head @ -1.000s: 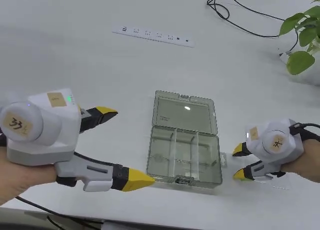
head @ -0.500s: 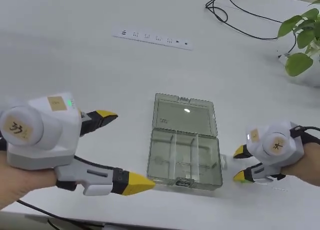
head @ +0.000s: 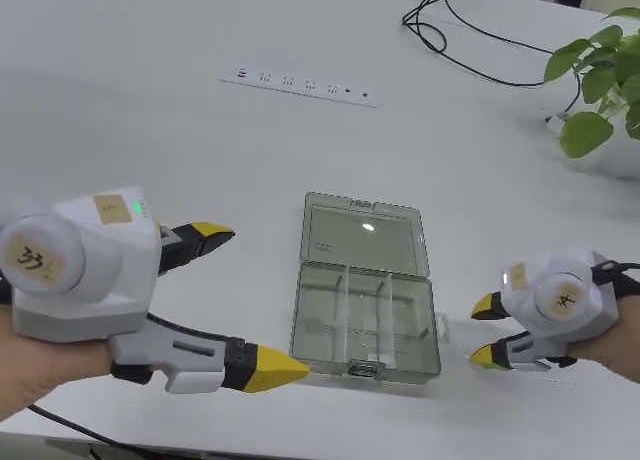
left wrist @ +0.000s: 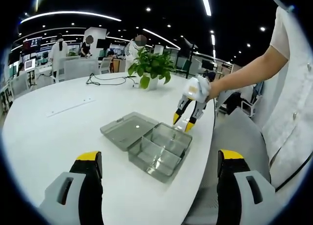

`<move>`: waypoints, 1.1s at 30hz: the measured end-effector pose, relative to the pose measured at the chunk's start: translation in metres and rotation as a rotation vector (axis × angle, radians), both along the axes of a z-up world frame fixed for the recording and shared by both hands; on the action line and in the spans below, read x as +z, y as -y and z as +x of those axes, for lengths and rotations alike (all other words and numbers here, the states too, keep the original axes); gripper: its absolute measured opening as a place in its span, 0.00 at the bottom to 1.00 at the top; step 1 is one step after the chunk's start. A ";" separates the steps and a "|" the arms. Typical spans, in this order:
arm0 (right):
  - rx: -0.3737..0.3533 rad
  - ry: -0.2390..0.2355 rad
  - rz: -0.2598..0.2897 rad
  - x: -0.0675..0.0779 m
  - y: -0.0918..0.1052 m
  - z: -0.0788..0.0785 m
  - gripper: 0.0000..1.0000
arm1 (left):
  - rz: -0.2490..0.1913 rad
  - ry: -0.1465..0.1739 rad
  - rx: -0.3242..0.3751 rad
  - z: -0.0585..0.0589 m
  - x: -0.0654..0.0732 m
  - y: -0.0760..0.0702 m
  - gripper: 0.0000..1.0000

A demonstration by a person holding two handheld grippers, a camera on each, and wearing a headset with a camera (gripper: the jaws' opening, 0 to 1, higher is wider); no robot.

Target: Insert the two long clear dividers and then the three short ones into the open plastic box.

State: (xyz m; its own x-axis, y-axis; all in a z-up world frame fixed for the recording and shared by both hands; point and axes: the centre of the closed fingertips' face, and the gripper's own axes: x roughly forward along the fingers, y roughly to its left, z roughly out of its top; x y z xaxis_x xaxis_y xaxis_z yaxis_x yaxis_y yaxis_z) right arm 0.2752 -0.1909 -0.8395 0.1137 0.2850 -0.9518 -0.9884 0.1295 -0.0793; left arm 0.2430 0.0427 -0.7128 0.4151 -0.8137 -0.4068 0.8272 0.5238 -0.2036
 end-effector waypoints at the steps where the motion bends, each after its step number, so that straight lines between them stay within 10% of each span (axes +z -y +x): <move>1: -0.004 0.005 0.002 0.001 0.000 0.000 0.33 | -0.003 0.001 0.001 0.000 0.000 0.000 1.00; 23: -0.044 0.154 0.110 0.061 -0.026 -0.008 0.33 | -0.024 -0.075 0.050 0.003 0.002 -0.001 0.94; 29: -0.017 0.183 0.142 0.078 -0.045 -0.016 0.33 | -0.045 -0.123 0.065 0.003 0.005 0.004 0.93; 33: -0.003 0.197 0.159 0.086 -0.056 -0.021 0.33 | -0.051 -0.219 0.070 -0.003 0.002 0.008 0.87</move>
State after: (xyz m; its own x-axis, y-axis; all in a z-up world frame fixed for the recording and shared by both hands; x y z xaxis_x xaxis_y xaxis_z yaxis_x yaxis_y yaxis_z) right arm 0.2538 -0.1344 -0.7530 0.2939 0.4291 -0.8541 -0.9554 0.1586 -0.2491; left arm 0.2403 0.0346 -0.7112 0.3775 -0.8081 -0.4522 0.7224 0.5625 -0.4021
